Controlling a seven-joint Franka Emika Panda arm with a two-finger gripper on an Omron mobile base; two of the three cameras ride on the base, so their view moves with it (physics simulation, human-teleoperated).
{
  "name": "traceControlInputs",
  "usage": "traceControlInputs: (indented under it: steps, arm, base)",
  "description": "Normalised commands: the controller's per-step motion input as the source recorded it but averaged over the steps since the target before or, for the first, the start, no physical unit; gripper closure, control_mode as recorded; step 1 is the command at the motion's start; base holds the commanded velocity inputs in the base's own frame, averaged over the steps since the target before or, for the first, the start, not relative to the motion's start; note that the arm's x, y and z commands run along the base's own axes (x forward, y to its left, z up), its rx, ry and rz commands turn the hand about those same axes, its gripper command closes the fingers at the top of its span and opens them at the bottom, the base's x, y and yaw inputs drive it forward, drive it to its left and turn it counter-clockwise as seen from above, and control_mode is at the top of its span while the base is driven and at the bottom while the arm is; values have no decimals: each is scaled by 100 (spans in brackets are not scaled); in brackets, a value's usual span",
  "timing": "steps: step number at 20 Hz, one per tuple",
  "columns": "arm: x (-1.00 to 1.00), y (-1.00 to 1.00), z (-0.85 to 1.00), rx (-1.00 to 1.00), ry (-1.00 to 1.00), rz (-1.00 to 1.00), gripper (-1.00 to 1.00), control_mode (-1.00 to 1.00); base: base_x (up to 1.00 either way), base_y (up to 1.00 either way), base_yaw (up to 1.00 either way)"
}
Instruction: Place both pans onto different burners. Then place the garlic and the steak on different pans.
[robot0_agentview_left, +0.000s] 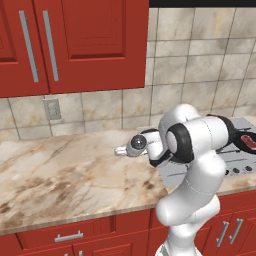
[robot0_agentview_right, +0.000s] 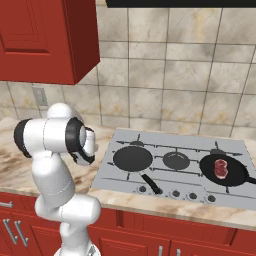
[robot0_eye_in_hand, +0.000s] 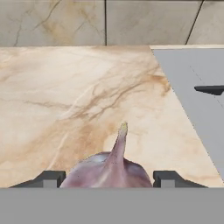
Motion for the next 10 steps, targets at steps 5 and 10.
traceControlInputs:
  steps: [5,10]
  arm:
    - [0,-38,30,0,4,-8,100,-100]
    - [0,-29,37,0,5,-7,100,-100]
  base:
    - [0,0,0]
    - [0,0,0]
